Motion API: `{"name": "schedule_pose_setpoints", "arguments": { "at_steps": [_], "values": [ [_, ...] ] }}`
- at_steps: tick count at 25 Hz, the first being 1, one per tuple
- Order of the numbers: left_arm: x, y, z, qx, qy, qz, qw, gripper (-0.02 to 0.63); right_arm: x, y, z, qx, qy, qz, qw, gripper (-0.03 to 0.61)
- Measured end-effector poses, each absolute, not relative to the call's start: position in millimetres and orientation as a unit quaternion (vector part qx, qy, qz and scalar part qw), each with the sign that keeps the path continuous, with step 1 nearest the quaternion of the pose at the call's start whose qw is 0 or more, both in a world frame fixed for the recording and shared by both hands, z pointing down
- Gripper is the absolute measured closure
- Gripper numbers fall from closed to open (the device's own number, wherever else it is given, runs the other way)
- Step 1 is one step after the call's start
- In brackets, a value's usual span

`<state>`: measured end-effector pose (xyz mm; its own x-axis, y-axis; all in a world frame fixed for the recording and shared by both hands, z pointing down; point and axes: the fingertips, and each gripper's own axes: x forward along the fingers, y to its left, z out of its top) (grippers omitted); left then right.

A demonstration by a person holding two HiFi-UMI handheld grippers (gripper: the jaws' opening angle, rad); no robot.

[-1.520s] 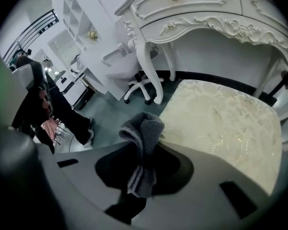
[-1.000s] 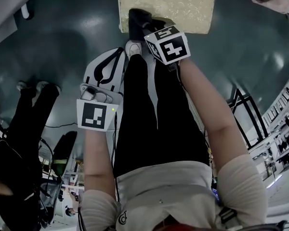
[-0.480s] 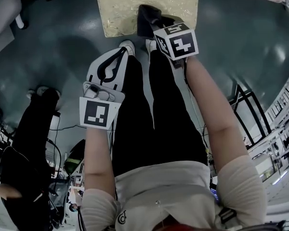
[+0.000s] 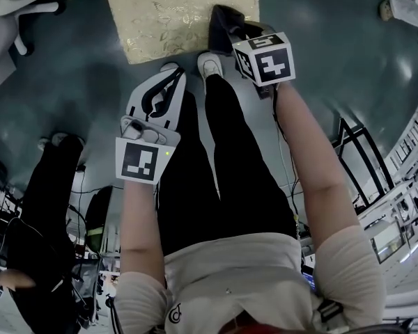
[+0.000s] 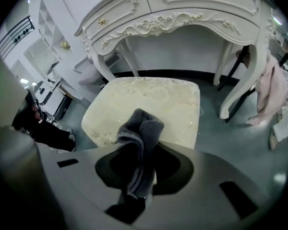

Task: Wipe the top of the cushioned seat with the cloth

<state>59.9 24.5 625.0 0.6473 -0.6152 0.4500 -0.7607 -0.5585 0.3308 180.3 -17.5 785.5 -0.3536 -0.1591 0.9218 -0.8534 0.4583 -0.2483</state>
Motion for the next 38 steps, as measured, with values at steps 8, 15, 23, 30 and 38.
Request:
{"name": "schedule_pose_setpoints", "arguments": {
  "at_steps": [8, 15, 23, 30, 38],
  "values": [
    [103, 23, 634, 0.884, -0.363, 0.158, 0.249, 0.601, 249, -23, 789, 0.375, -0.704, 0.385, 0.464, 0.499],
    [134, 13, 639, 0.893, -0.349, 0.158, 0.237, 0.601, 288, -18, 803, 0.402, -0.679, 0.395, 0.471, 0.5],
    [142, 11, 603, 0.894, -0.369, 0.131, 0.217, 0.601, 297, -18, 764, 0.403, -0.688, 0.368, 0.479, 0.502],
    [108, -15, 541, 0.889, -0.404, 0.111, 0.186, 0.601, 264, -48, 675, 0.425, -0.735, 0.309, 0.428, 0.502],
    [73, -40, 408, 0.889, -0.434, 0.038, 0.14, 0.601, 220, -62, 536, 0.451, -0.782, 0.247, 0.352, 0.502]
  ]
}}
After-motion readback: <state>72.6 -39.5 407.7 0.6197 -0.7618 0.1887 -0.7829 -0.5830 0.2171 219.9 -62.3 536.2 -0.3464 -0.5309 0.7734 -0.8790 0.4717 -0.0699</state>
